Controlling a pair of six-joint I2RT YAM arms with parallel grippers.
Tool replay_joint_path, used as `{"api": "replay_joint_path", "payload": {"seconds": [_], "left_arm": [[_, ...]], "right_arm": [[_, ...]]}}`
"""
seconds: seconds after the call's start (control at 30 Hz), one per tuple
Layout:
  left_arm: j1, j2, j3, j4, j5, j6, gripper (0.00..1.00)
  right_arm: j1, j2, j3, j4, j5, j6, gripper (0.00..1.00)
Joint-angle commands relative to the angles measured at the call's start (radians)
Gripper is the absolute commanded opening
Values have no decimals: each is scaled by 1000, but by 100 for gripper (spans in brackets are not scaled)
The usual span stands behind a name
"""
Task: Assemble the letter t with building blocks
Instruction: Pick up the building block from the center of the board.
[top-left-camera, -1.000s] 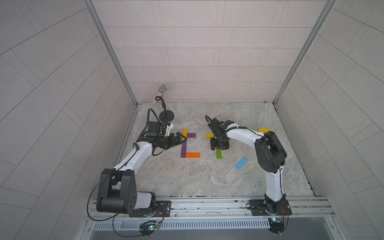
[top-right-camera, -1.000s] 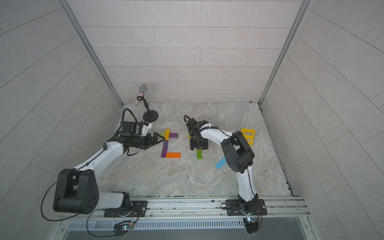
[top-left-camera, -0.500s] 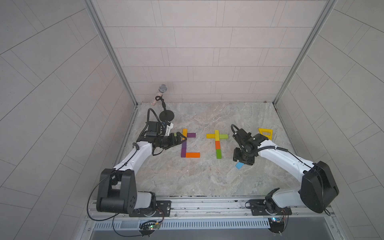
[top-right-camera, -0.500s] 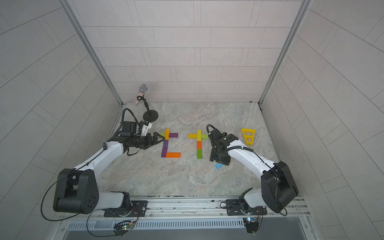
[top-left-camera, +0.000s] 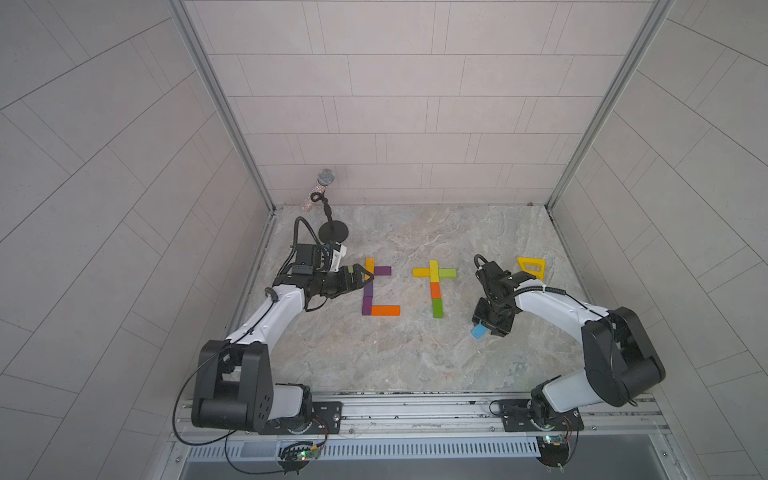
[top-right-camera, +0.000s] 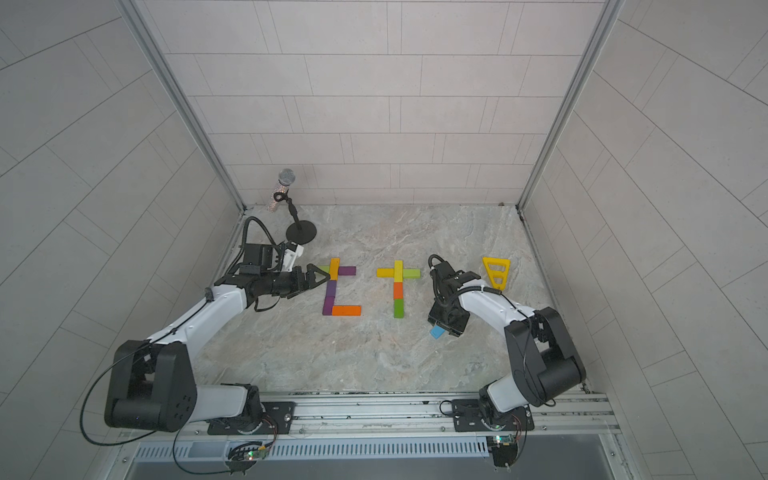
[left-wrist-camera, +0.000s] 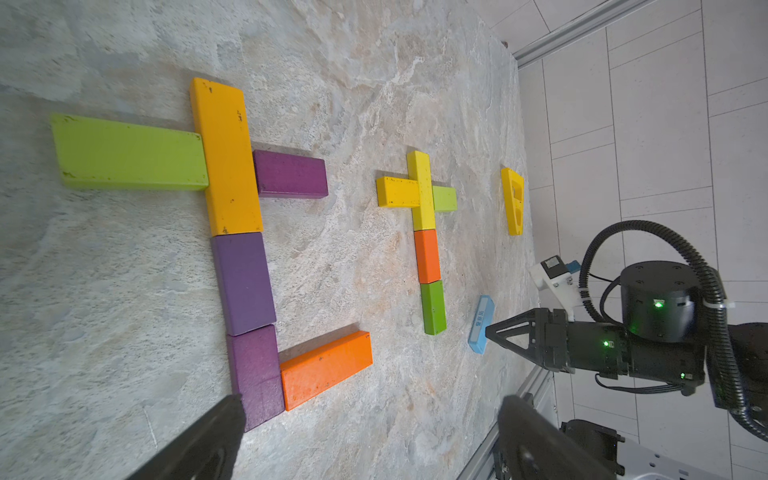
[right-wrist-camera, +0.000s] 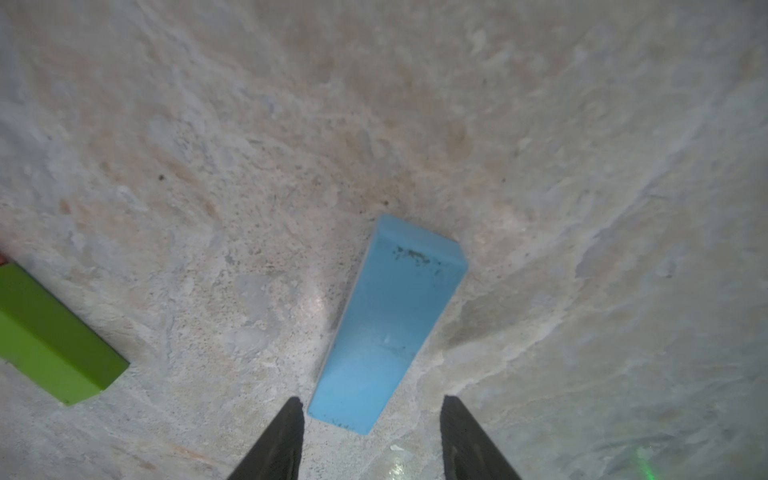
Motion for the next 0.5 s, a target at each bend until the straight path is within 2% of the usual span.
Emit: {"api": "replay_joint_path", "payload": {"seconds": [0.0,0.47], "left_arm": [[-3,-18,-10,13,5,4,100],[-4,-15,-11,19,6,2,100]], "right_arm": [[-10,12,8,0,33,23,53],[-40,29,-29,41,46,28,45]]}}
